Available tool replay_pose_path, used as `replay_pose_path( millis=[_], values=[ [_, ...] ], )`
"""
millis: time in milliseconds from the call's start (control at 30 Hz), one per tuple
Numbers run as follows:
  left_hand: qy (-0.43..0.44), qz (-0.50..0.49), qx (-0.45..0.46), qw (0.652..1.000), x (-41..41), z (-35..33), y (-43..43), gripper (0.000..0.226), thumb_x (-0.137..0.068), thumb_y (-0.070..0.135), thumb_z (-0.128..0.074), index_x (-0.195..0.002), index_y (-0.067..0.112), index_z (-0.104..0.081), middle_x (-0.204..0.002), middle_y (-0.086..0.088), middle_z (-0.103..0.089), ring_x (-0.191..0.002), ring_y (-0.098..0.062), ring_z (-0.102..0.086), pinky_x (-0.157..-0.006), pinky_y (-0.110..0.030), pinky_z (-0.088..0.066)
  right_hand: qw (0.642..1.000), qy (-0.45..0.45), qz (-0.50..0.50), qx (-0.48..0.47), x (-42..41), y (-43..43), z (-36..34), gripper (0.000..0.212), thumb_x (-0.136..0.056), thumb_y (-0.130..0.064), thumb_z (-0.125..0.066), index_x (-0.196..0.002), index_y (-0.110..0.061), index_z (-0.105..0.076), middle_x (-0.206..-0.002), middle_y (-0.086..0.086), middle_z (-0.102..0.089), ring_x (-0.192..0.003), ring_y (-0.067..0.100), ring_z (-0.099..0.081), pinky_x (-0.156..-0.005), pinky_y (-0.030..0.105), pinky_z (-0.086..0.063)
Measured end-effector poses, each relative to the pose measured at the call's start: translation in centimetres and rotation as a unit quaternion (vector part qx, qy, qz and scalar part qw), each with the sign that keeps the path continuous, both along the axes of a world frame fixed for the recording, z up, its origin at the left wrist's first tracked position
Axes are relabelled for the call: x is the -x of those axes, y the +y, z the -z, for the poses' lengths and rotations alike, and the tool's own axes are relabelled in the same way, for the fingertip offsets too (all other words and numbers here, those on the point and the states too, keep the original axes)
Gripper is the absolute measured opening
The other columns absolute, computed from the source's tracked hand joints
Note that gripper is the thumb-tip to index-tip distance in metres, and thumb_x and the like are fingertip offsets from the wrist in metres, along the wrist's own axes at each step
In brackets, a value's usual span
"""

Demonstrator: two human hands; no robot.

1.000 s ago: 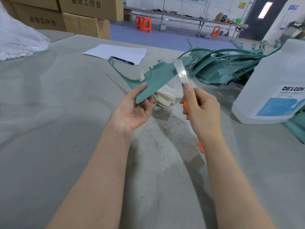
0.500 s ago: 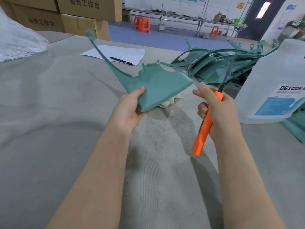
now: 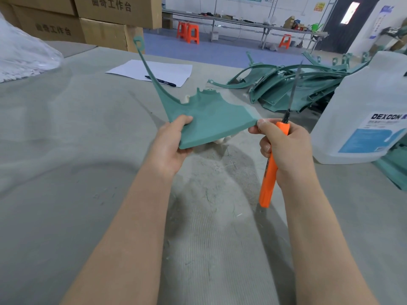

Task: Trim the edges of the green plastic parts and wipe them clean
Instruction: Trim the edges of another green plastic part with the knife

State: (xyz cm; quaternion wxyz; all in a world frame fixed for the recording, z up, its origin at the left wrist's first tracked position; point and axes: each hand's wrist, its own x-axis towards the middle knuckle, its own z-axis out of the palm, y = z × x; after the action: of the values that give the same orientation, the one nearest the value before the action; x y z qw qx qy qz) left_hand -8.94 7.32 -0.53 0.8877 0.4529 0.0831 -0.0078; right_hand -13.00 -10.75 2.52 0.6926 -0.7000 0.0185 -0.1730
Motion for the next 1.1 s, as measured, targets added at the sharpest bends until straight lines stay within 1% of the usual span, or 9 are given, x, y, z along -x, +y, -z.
replay_pose_path(
  millis=[267, 567, 667, 733, 800, 900, 933, 1033, 1100],
  values=[
    [0.031, 0.026, 0.091, 0.995, 0.4, -0.3, -0.1, 0.006, -0.091, 0.006, -0.055, -0.089, 0.008, -0.061, -0.068, -0.003, -0.072, -0.056, -0.013, -0.069, -0.046, -0.019, -0.05, 0.997, -0.047, -0.04, -0.052, 0.2, 0.5, 0.0, 0.023, -0.093, -0.003, -0.055, -0.072, -0.011, -0.058, -0.067, -0.001, -0.068, -0.043, 0.009, -0.036, -0.044, 0.019, -0.031],
    [0.055, 0.008, 0.127, 0.99, 0.2, -0.4, 0.3, 0.006, -0.091, 0.009, -0.055, -0.087, 0.008, -0.059, -0.064, -0.004, -0.067, -0.048, -0.011, -0.062, -0.044, -0.016, -0.047, 0.997, -0.053, -0.011, -0.051, 0.2, 0.6, -0.2, 0.024, -0.091, -0.005, -0.056, -0.069, -0.014, -0.057, -0.063, -0.005, -0.065, -0.044, 0.008, -0.038, -0.045, 0.019, -0.032],
    [0.061, 0.004, 0.128, 0.99, 0.1, -0.4, 0.4, 0.006, -0.091, 0.01, -0.055, -0.088, 0.008, -0.059, -0.066, -0.004, -0.064, -0.048, -0.011, -0.06, -0.043, -0.015, -0.046, 0.999, -0.027, 0.006, -0.032, 0.1, 0.4, 0.0, 0.019, -0.09, -0.008, -0.058, -0.071, -0.013, -0.057, -0.057, -0.004, -0.06, -0.044, 0.009, -0.039, -0.044, 0.019, -0.033],
    [0.063, 0.006, 0.13, 0.989, 0.1, -0.3, 0.5, 0.006, -0.091, 0.011, -0.054, -0.089, 0.008, -0.058, -0.071, -0.005, -0.063, -0.05, -0.011, -0.059, -0.043, -0.015, -0.046, 0.999, -0.007, 0.03, 0.021, -0.1, 0.4, 0.5, 0.02, -0.091, -0.014, -0.06, -0.072, -0.013, -0.054, -0.052, -0.001, -0.05, -0.046, 0.012, -0.038, -0.047, 0.023, -0.035],
    [0.063, 0.009, 0.136, 0.989, 0.1, -0.2, 0.5, 0.005, -0.091, 0.011, -0.054, -0.091, 0.007, -0.059, -0.077, -0.007, -0.063, -0.054, -0.012, -0.059, -0.043, -0.015, -0.046, 0.996, 0.005, 0.05, 0.076, -0.4, 0.3, 0.9, 0.02, -0.089, -0.017, -0.063, -0.073, -0.015, -0.051, -0.057, 0.002, -0.043, -0.056, 0.019, -0.04, -0.056, 0.031, -0.038],
    [0.054, 0.022, 0.162, 0.985, 0.1, -0.1, 0.7, 0.009, -0.091, 0.01, -0.055, -0.098, 0.006, -0.059, -0.09, -0.009, -0.064, -0.066, -0.013, -0.059, -0.045, -0.016, -0.047, 0.993, 0.015, 0.055, 0.103, -0.7, 0.1, 1.0, 0.019, -0.085, -0.01, -0.064, -0.074, -0.019, -0.051, -0.06, 0.001, -0.045, -0.063, 0.022, -0.042, -0.062, 0.037, -0.039],
    [0.048, 0.027, 0.172, 0.984, 0.0, -0.1, 0.7, 0.009, -0.091, 0.01, -0.055, -0.097, 0.006, -0.059, -0.089, -0.009, -0.065, -0.066, -0.013, -0.06, -0.046, -0.017, -0.048, 0.993, 0.015, 0.054, 0.105, -0.7, 0.1, 1.1, 0.019, -0.084, -0.009, -0.064, -0.074, -0.02, -0.052, -0.062, 0.002, -0.047, -0.064, 0.023, -0.043, -0.063, 0.037, -0.04],
    [0.023, 0.071, 0.216, 0.974, 0.5, -0.5, 0.5, 0.011, -0.089, 0.01, -0.056, -0.083, 0.004, -0.062, -0.068, -0.005, -0.065, -0.053, -0.012, -0.061, -0.053, -0.019, -0.052, 0.992, 0.012, 0.047, 0.117, -0.6, 0.2, 1.0, 0.016, -0.085, -0.012, -0.065, -0.075, -0.019, -0.054, -0.073, 0.019, -0.056, -0.064, 0.023, -0.044, -0.063, 0.037, -0.041],
    [-0.008, 0.135, 0.262, 0.956, 1.2, -0.9, 0.0, 0.008, -0.079, 0.008, -0.062, -0.073, 0.003, -0.065, -0.067, -0.001, -0.061, -0.052, -0.012, -0.06, -0.066, -0.029, -0.057, 0.991, 0.013, 0.046, 0.127, -0.4, 0.4, 1.0, 0.017, -0.088, -0.016, -0.066, -0.075, -0.019, -0.055, -0.085, 0.026, -0.063, -0.064, 0.023, -0.046, -0.063, 0.038, -0.043]
  ],
)
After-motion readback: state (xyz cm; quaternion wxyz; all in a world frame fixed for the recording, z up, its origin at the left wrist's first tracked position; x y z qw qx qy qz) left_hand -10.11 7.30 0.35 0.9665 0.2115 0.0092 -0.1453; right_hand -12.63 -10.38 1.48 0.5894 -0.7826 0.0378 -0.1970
